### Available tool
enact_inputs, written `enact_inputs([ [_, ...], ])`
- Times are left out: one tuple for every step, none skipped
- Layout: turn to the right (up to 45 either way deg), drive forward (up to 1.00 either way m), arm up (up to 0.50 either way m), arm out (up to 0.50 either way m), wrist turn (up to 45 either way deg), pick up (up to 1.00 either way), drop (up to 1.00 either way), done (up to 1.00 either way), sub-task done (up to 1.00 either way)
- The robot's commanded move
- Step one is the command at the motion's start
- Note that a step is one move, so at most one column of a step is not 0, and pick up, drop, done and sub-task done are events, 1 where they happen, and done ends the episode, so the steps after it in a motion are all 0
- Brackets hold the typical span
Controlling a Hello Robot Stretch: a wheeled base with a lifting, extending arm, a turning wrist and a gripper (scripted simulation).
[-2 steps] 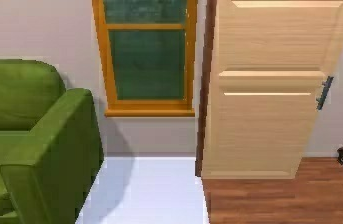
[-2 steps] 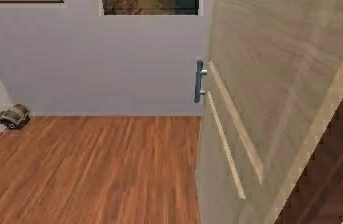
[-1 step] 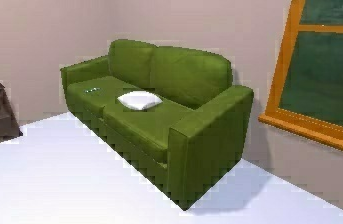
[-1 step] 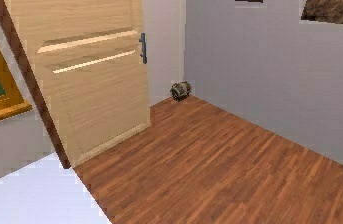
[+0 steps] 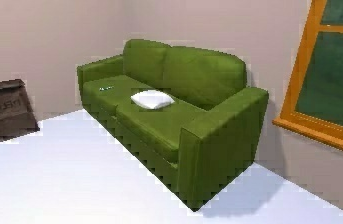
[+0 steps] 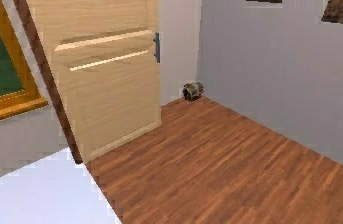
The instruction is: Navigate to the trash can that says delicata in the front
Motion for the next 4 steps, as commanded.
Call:
enact_inputs([
  [0.0,0.35,0.00,0.00,0.0,0.00,0.00,0.00,0.00],
  [-39.0,0.00,0.00,0.00,0.0,0.00,0.00,0.00,0.00],
  [0.0,1.00,0.00,0.00,0.0,0.00,0.00,0.00,0.00],
  [0.0,0.90,0.00,0.00,0.0,0.00,0.00,0.00,0.00],
])
